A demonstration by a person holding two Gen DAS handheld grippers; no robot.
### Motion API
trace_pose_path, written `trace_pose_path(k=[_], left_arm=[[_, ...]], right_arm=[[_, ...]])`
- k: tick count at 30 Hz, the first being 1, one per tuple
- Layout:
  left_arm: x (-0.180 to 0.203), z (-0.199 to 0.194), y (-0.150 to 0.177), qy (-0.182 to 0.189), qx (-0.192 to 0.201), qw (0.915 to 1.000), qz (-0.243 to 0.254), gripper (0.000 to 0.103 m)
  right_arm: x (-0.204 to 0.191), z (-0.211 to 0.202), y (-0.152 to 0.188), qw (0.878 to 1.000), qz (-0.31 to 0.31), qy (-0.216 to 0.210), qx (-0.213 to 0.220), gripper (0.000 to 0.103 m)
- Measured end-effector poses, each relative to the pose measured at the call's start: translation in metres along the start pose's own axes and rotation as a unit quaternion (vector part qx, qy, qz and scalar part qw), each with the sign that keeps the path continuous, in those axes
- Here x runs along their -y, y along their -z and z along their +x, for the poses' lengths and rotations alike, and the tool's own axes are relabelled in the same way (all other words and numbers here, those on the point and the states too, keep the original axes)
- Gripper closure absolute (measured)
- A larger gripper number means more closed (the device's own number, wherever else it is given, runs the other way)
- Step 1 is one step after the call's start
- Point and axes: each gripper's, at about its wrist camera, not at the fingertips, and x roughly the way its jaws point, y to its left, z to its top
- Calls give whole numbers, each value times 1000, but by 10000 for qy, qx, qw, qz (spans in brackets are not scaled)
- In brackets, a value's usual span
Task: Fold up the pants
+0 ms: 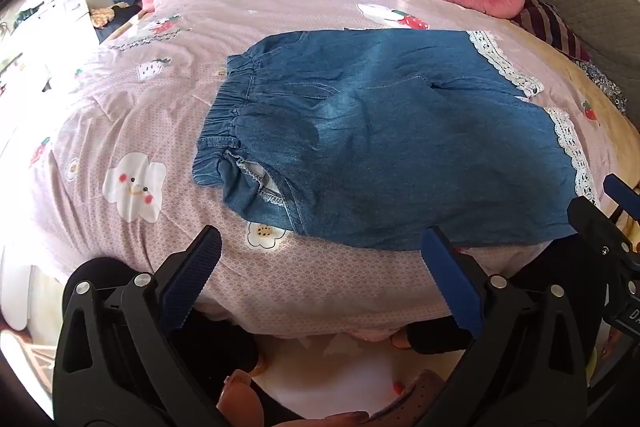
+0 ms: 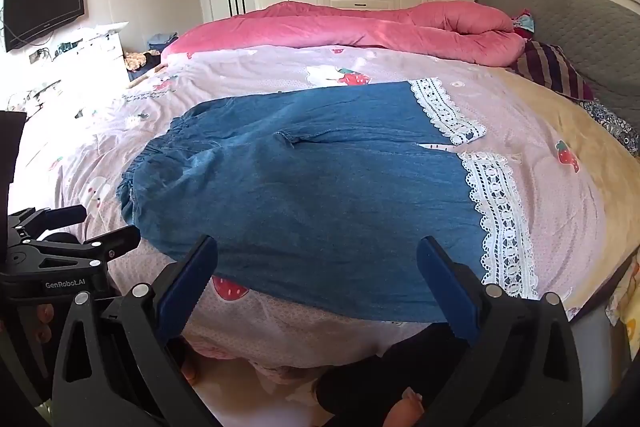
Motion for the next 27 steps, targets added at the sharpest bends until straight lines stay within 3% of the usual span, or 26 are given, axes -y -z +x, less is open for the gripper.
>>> trace_pose_path(k=[27], left_arm=[[-2, -5, -3, -49, 83, 10000, -25, 9]], right_arm=[[-3, -3, -3, 10000, -87, 2, 20, 4]])
